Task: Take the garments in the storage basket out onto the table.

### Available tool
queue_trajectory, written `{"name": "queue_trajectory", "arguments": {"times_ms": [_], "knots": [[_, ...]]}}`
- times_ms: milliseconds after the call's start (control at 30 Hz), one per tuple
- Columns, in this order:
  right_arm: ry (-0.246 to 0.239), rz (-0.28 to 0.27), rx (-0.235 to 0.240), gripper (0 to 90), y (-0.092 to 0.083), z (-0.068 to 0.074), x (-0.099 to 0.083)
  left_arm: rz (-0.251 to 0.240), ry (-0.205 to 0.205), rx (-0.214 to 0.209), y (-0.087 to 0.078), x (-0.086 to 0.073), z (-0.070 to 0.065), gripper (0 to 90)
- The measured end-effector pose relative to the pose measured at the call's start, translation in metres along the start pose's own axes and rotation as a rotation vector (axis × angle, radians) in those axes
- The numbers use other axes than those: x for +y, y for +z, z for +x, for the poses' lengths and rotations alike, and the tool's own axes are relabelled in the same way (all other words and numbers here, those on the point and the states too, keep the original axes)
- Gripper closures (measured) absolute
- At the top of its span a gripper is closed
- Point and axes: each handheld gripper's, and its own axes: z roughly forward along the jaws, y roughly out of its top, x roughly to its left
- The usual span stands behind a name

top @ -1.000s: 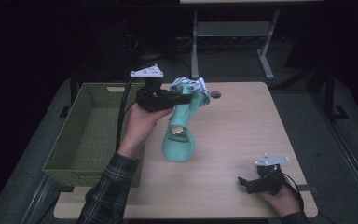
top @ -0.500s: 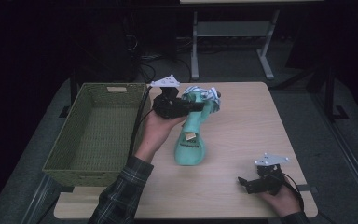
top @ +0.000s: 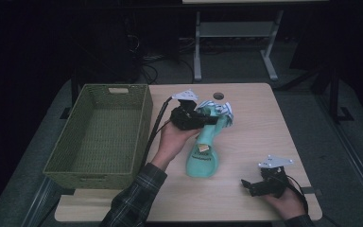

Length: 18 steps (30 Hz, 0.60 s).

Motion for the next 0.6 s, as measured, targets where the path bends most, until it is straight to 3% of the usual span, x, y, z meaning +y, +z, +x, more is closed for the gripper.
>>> {"name": "queue_trajectory", "arguments": {"times_ms": [600], "knots": [[0.005, 0.002, 0.002, 0.0, 0.0, 0.0, 0.0, 0.071, -0.047, 0.055, 0.034, -0.044, 0.027, 84.9]]}}
